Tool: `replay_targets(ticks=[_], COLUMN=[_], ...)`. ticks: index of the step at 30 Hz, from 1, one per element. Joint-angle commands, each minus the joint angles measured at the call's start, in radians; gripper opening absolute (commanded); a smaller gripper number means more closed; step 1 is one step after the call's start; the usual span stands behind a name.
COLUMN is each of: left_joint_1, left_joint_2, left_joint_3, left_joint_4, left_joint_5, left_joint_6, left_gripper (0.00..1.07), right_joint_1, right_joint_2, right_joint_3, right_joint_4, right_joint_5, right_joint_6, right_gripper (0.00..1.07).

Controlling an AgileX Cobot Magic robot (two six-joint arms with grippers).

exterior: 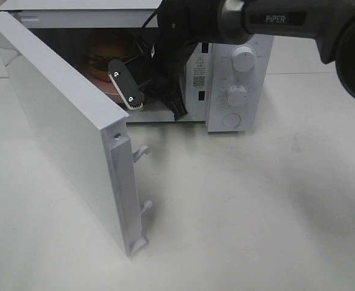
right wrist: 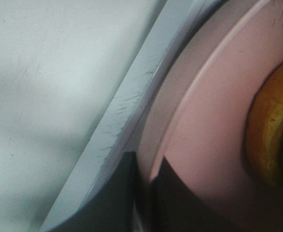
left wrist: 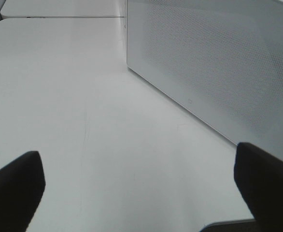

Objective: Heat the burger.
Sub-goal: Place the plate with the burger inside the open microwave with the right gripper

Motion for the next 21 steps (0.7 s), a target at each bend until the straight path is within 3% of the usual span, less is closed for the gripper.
replay_targets(ticks=[1,14,16,18,19,20,21], left_joint_1=[-0.002,-0.002,-0.002,-0.002,-0.002,-0.002,-0.002], left_joint_2=[-0.015,-0.015,-0.015,-0.015,-0.015,-0.015,-0.015], left_joint_3=[-0.001,-0.001,-0.001,-0.001,-0.001,-0.001,-0.001], left_joint_4=[-0.009,-0.008,-0.008,-0.008,-0.008,-0.008,-0.008], left_joint_5=[-0.013,-0.013,-0.013,-0.013,-0.013,-0.013,-0.013], left_joint_6=[-0.002,-0.002,-0.002,-0.002,-0.002,-0.002,-0.002], left_gripper=[1.00,1.00,1.00,1.00,1.00,1.00,1.00], right_joint_1=[-0.002,-0.002,-0.002,-0.002,-0.002,-0.002,-0.002], right_joint_2=[-0.006,0.022,0.022,0.022,0.022,0.022,0.022], right_joint_3=[-0.032,-0.060,-0.060,-0.058,-0.053,-0.053,-0.044], right_joint_4=[-0.031,-0.069,-0.084,-0.084,-0.083,-0.083,-0.078], right_joint_5=[-0.054,-0.057,-0.057,-0.057,-0.057,-0.057,-0.057], right_joint_6=[0.033,0.126,0.166,0.171,0.171,0.171,0.177], right_gripper=[0.02,0.09,0.21,0.25,0.32,0.32,0.41])
